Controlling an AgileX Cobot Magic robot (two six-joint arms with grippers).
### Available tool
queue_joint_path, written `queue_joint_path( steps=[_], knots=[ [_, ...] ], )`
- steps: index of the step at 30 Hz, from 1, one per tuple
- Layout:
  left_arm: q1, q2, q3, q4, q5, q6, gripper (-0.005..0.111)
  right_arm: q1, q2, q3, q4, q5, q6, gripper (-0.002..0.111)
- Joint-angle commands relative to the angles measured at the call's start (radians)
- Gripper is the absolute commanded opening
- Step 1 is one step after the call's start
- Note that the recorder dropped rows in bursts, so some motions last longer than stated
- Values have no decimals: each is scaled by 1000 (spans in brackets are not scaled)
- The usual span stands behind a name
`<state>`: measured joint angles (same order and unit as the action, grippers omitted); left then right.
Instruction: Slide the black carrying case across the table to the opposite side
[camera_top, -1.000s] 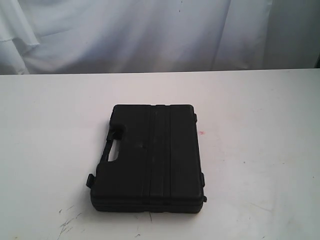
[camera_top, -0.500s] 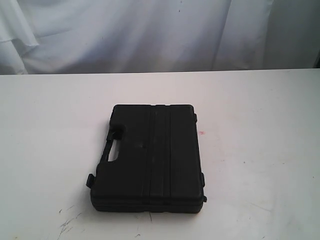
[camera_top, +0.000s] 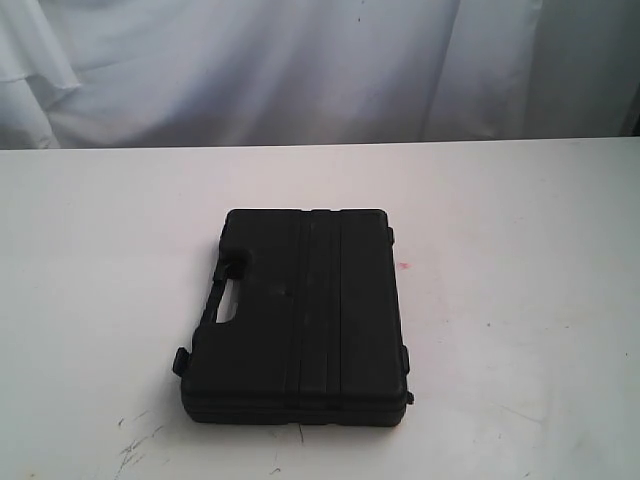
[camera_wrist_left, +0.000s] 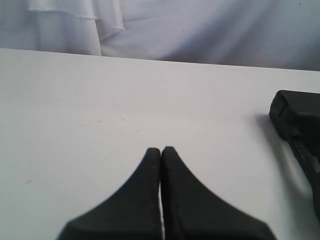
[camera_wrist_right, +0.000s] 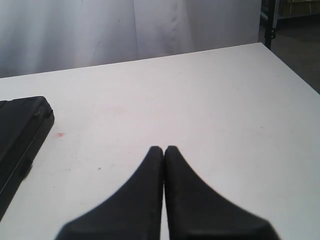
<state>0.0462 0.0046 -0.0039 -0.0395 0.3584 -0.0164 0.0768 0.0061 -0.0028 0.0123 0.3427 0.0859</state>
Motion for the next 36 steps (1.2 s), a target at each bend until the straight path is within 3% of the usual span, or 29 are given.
queue_joint_path(
  steps=[1, 21, 29, 36],
  knots=[
    [0, -5, 4, 0, -15, -4, 0, -8, -6, 3, -4, 0, -5, 0],
    [0, -5, 4, 29, -21, -2, 0, -8, -6, 3, -2, 0, -5, 0],
    [0, -5, 4, 18, -326, -4, 0, -8, -6, 3, -2, 0, -5, 0],
    [0, -5, 4, 18, -446, -4, 0, -8, -6, 3, -2, 0, -5, 0]
  ],
)
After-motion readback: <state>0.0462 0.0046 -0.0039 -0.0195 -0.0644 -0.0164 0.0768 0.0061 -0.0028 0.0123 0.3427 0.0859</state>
